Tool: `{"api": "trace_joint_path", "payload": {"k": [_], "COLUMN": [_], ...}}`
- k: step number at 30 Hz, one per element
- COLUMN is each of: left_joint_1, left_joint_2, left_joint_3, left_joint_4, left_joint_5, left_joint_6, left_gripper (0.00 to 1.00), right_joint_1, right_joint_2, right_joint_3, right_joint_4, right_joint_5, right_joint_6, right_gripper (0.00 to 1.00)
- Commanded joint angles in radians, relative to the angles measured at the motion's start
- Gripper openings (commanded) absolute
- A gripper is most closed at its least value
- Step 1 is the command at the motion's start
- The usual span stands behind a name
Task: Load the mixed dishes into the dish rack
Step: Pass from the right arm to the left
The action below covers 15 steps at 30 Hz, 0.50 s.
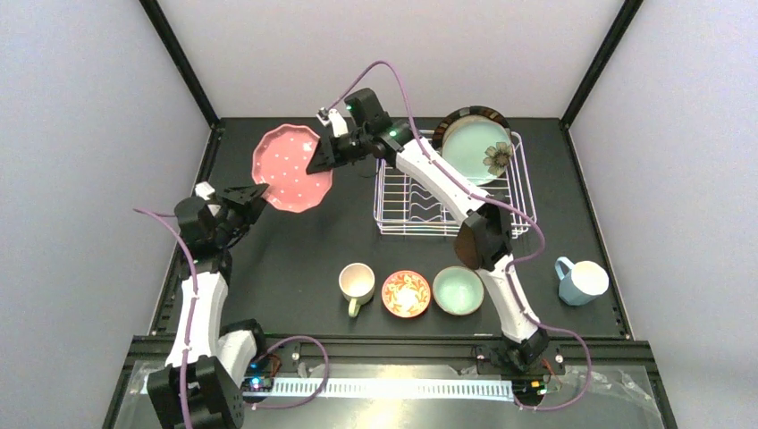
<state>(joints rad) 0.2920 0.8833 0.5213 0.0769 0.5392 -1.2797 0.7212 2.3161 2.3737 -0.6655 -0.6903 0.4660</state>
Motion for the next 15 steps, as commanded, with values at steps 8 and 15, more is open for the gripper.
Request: {"api": "trace_joint_path", "payload": {"k": [8, 15], "left_joint_1": [-0.018, -0.021], "left_joint_2": [-0.017, -0.006], "left_joint_3": [0.036, 0.030], "left_joint_4": [0.182, 0.321], "left_joint_5": [0.081, 0.152], "left_joint_6": [-0.043, -0.060], "left_gripper": [0.99, 0.99], "right_joint_1": [0.013, 0.030], "right_joint_2": [-0.139, -0.168], "right_joint_3": [-0.068, -0.097], "right_joint_4": [0.118, 0.176], "right_joint_5": [-0.154, -0.244], "right_joint_6": [0.113, 0.204], "right_gripper": [0.00, 0.00]}}
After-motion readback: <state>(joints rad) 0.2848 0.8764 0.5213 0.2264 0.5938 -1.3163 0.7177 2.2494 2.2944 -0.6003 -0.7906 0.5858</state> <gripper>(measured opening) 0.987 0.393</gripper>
